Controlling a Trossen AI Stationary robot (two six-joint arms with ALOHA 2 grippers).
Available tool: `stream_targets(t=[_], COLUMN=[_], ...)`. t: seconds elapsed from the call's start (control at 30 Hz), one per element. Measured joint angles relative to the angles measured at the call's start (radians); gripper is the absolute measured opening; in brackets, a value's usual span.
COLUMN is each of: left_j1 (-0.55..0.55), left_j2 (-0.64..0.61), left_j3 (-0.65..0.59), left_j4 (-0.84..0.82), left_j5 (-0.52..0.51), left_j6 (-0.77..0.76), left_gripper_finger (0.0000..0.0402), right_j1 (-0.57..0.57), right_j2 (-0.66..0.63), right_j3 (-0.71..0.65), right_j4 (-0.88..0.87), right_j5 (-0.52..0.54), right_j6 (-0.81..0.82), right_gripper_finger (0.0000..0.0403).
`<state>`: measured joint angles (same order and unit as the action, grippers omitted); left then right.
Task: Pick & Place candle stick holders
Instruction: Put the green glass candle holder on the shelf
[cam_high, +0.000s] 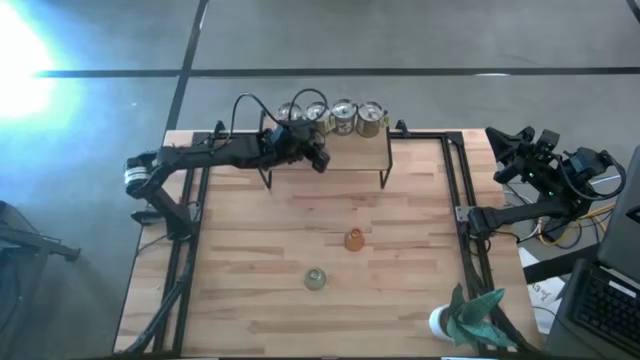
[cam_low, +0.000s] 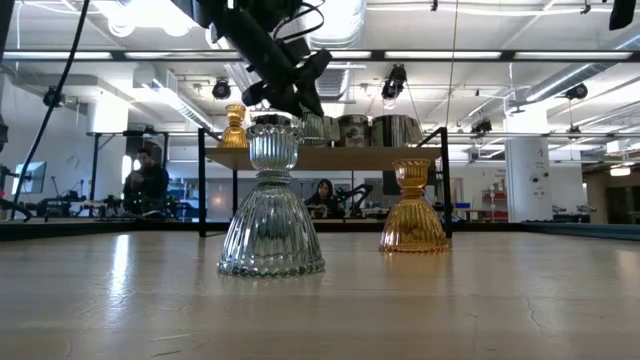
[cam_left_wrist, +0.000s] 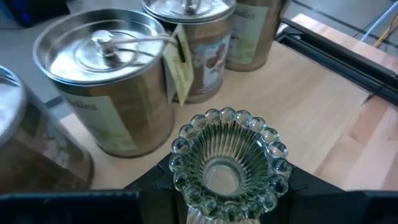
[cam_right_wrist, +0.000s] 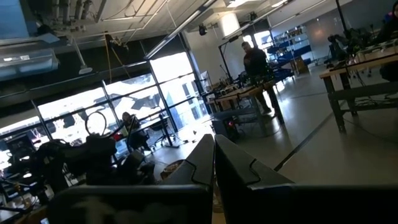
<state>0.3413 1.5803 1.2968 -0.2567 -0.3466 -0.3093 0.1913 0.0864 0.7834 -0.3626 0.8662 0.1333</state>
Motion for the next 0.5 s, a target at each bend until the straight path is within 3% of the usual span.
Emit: stream_targets(t=[0.37, 0.5], left_j1=[-0.027, -0.067], left_j2=[0.001, 0.002], left_j3=[0.036, 0.103], left_j4=[0.001, -0.088], left_j5=[0.007, -0.118], left_j6=[0.065, 0.027], left_gripper_finger=[0.0131, 0.0131], right_j1=[0.0, 0.0], right_j2=[0.0, 0.0], right_j3=[0.0, 0.0], right_j4=[0.0, 0.0], right_j5=[0.0, 0.0], right_j6=[-0.005, -0.005], right_gripper_finger=[0.0008, 0.0008])
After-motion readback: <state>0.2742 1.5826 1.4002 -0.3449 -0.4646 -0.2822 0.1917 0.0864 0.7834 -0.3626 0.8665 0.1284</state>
